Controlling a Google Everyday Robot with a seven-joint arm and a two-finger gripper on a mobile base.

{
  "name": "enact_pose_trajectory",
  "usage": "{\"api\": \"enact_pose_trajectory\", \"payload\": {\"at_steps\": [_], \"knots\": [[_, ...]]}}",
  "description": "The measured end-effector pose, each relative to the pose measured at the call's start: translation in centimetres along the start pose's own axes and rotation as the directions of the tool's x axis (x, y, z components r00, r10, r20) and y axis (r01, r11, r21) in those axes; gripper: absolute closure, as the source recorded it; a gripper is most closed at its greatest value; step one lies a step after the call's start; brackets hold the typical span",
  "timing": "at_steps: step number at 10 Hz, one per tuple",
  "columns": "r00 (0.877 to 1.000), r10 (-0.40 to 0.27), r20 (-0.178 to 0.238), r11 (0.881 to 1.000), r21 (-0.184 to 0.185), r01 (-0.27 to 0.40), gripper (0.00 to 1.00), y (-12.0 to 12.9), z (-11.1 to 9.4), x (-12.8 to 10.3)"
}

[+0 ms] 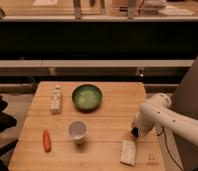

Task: Place the eraser on the white sponge

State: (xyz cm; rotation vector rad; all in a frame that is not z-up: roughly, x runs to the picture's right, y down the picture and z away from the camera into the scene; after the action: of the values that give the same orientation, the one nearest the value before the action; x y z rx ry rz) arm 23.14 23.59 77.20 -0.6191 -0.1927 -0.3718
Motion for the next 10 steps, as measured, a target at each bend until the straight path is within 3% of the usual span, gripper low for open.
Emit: {"api": "enact_pose_trajectory", "payload": {"at_steps": [10], "knots": [[1.000, 0.004, -0.015, 1.000, -0.011, -0.004, 0.99, 1.6, -0.1, 1.4]]}}
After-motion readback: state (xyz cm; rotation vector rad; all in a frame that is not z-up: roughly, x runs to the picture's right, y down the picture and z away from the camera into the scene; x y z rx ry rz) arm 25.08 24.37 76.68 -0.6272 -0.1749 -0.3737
